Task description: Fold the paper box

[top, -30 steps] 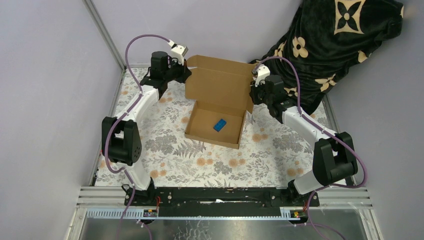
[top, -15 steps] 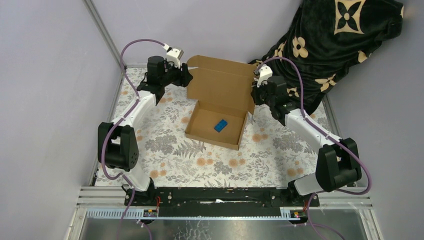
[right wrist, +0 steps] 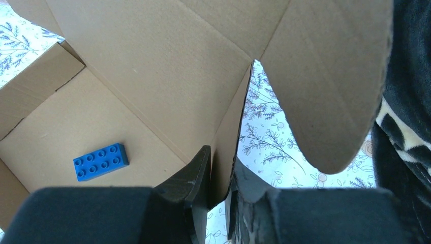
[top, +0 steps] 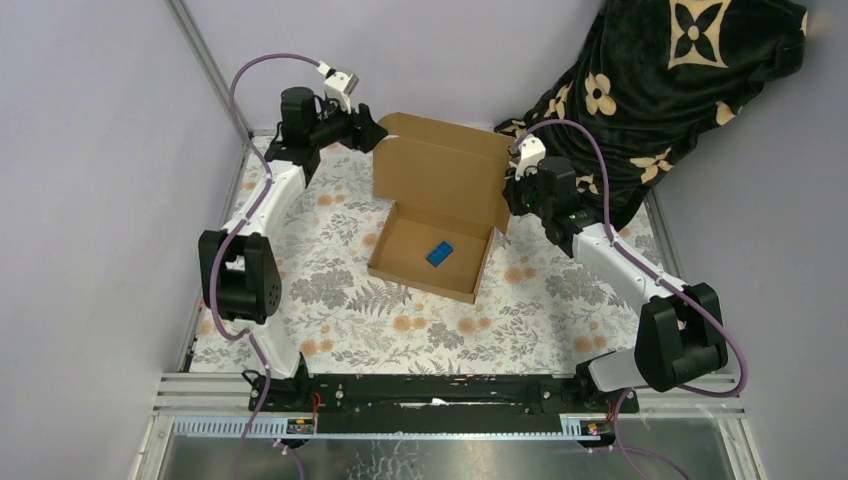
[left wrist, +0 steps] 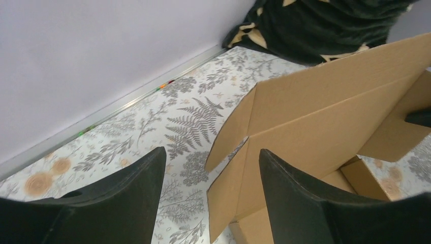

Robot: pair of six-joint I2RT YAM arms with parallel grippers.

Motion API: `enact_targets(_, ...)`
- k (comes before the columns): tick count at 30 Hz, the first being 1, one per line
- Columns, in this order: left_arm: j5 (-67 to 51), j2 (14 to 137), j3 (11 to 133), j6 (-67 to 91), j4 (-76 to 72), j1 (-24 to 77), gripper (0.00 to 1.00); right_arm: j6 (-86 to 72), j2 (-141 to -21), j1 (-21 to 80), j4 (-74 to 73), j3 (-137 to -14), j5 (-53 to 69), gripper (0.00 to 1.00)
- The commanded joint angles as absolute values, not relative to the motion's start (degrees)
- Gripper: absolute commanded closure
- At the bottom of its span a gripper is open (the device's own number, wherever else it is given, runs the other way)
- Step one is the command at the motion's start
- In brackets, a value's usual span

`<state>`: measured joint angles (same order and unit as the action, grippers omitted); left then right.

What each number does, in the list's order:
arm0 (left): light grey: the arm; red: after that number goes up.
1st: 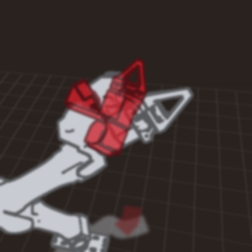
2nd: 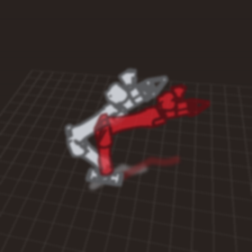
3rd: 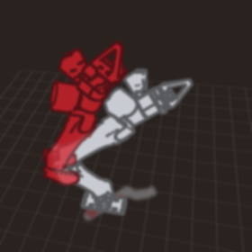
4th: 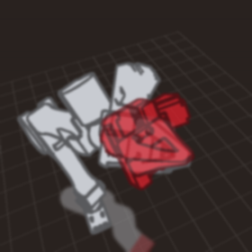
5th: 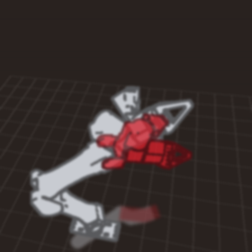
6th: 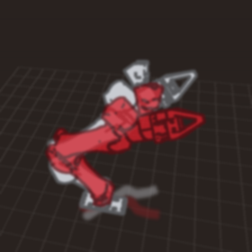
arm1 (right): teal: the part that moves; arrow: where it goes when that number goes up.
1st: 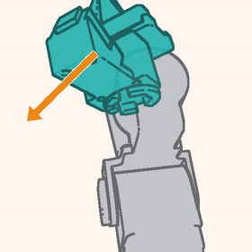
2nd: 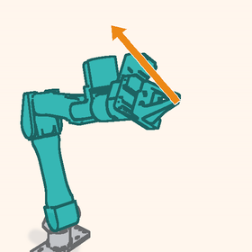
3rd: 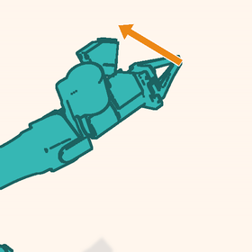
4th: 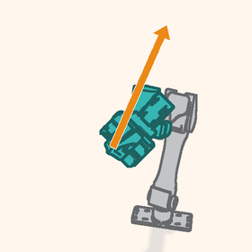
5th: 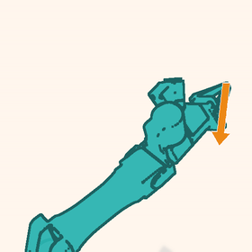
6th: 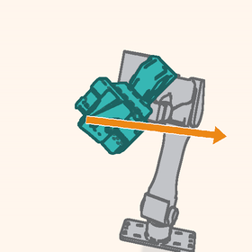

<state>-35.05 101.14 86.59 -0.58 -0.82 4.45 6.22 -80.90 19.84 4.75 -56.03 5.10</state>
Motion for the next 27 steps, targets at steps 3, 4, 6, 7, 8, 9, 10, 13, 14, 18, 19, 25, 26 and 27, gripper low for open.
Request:
enact_targets(3,-44.7,105.4,91.1,-0.2,-1.0,4.1,0.28,8.0,-81.2,20.4,4.4,-58.5,6.4,0.79)
enact_targets(4,-45.1,105.7,91.3,-0.2,-0.3,4.1,0.30,8.1,-81.5,20.4,4.3,-58.8,6.5,0.79)
enact_targets(6,-45.3,106.1,91.9,-1.3,1.5,4.1,0.34,8.4,-82.0,20.4,4.4,-59.2,6.5,0.79)
enact_targets(7,-45.1,106.4,92.2,-2.1,2.5,4.1,0.37,8.5,-82.4,20.4,4.3,-59.4,6.5,0.79)
enact_targets(8,-44.8,106.6,92.6,-3.0,3.5,4.1,0.39,8.7,-82.8,20.4,4.2,-59.8,6.4,0.79)
enact_targets(9,-44.3,106.7,93.0,-3.7,4.6,4.1,0.42,8.8,-83.1,20.4,4.0,-60.2,6.4,0.79)
enact_targets(10,-43.9,106.8,93.2,-4.2,5.3,4.1,0.45,8.9,-83.5,20.4,3.8,-60.5,6.5,0.79)
enact_targets(13,-43.1,106.7,93.4,-4.7,5.9,4.0,0.54,9.1,-84.0,20.4,3.7,-61.0,6.6,0.79)
enact_targets(14,-43.2,106.8,93.5,-4.7,5.9,4.0,0.57,9.1,-84.1,20.4,3.7,-61.1,6.6,0.79)
enact_targets(18,-43.2,107.3,94.2,-5.1,6.9,4.0,0.65,9.1,-84.3,20.4,3.8,-61.1,6.4,0.79)
enact_targets(19,-43.1,107.3,94.1,-5.2,7.0,4.0,0.66,9.1,-84.3,20.4,3.9,-61.0,6.5,0.79)
enact_targets(25,-42.6,106.7,94.0,-6.5,8.7,4.0,0.67,9.1,-84.7,20.4,4.0,-61.0,6.5,0.79)
enact_targets(26,-42.5,106.6,94.0,-6.8,9.1,4.0,0.67,9.1,-84.8,20.4,4.0,-61.0,6.5,0.79)
enact_targets(27,-42.2,106.5,93.9,-7.1,9.5,4.0,0.66,9.1,-84.8,20.4,4.0,-61.1,6.5,0.79)
